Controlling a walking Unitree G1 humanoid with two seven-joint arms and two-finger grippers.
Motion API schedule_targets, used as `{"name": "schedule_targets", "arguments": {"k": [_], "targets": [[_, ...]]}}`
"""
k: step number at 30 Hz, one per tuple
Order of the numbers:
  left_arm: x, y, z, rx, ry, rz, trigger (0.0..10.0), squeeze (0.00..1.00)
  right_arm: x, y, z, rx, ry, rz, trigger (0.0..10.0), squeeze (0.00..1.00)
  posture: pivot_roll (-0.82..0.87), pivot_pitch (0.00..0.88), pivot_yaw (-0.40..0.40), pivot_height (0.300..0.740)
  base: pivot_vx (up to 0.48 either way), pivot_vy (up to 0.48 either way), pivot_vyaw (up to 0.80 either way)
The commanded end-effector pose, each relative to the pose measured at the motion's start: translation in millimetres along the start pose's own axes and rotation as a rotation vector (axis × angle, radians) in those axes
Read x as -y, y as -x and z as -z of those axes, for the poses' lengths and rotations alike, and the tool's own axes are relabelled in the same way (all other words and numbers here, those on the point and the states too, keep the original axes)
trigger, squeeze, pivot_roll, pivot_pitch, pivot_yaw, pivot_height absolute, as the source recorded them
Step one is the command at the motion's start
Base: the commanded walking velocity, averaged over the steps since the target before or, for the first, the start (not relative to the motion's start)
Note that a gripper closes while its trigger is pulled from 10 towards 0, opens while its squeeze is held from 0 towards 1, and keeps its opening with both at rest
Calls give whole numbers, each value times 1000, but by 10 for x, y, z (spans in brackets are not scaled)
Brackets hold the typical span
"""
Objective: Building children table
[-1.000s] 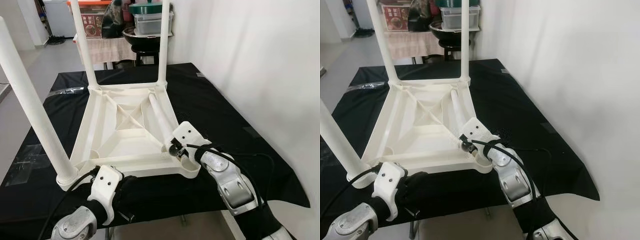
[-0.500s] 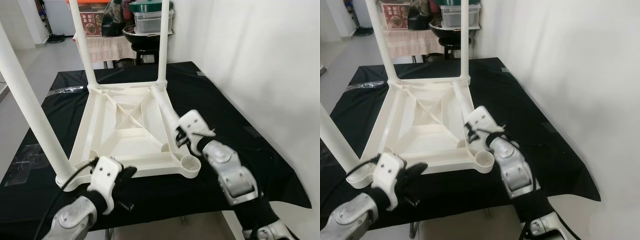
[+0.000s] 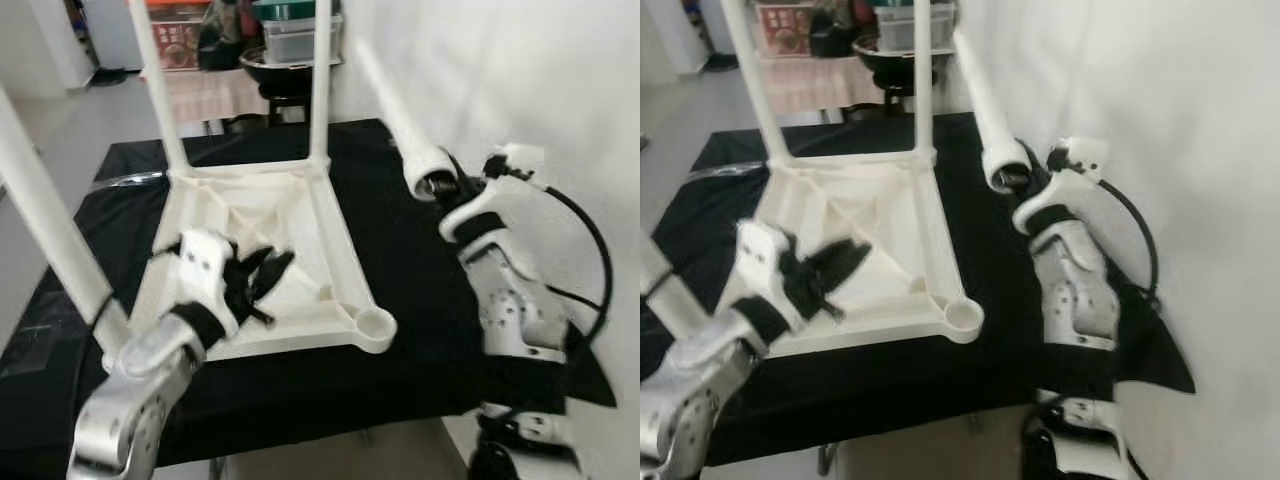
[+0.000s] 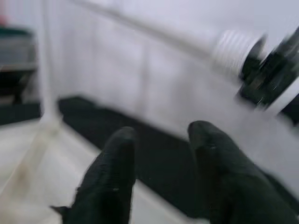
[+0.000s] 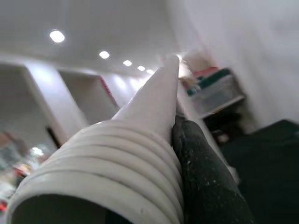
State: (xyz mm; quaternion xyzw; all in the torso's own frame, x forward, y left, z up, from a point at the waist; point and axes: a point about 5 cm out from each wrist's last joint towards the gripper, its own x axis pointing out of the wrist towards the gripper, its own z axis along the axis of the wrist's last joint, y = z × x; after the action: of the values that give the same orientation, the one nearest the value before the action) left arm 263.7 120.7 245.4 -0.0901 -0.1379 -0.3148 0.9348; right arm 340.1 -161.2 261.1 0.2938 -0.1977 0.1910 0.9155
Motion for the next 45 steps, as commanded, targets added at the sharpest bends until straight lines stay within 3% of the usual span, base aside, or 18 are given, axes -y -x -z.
{"name": "schedule_targets", "arguments": {"k": [1, 2, 4, 9, 12, 16, 28, 36, 38, 39, 40, 45], "targets": [[40, -44, -93, 46, 73, 65, 10000, 1000, -82, 21, -74, 81, -185, -88, 10000, 0, -37, 0, -5, 740, 0, 0, 0], [40, -44, -93, 46, 73, 65, 10000, 1000, -82, 21, -74, 81, -185, -88, 10000, 0, -37, 0, -5, 740, 0, 0, 0], [87, -188, -377, 181, 211, 156, 10000, 1000, -258, 158, -95, 165, -432, -323, 10000, 0, -34, 0, 0, 740, 0, 0, 0], [66, -222, -480, 214, 256, 174, 10000, 1000, -282, 224, -180, 231, -531, -418, 10000, 0, -31, 0, 7, 740, 0, 0, 0], [66, -246, -574, 260, 326, 193, 10000, 1000, -323, 298, -273, 266, -595, -525, 10000, 0, -34, 0, 10, 740, 0, 0, 0], [76, -255, -775, 360, 484, 259, 10000, 1000, -585, 552, -189, 83, -514, -832, 10000, 0, -35, 0, 13, 740, 0, 0, 0], [233, -140, -969, 435, 625, 459, 10000, 1000, -730, 732, 36, -142, -440, -1004, 10000, 0, -36, 0, 8, 740, 0, 0, 0], [302, -26, -1027, 429, 641, 583, 10000, 1000, -705, 743, 72, -167, -431, -1009, 10000, 0, -35, 0, 5, 740, 0, 0, 0], [284, 14, -1034, 420, 635, 587, 10000, 333, -697, 758, 89, -194, -417, -1026, 10000, 0, -33, 0, 2, 740, 0, 0, 0], [284, 14, -1034, 420, 635, 587, 10000, 333, -697, 758, 89, -194, -417, -1026, 10000, 0, -33, 0, 2, 740, 0, 0, 0], [266, 37, -1043, 414, 617, 587, 10000, 0, -694, 753, 107, -202, -414, -1023, 10000, 0, -32, 0, 2, 740, 0, 0, 0], [271, 106, -1051, 394, 605, 628, 10000, 0, -700, 747, 126, -202, -413, -1024, 10000, 0, -32, 0, 2, 740, 0, 0, 0]]}}
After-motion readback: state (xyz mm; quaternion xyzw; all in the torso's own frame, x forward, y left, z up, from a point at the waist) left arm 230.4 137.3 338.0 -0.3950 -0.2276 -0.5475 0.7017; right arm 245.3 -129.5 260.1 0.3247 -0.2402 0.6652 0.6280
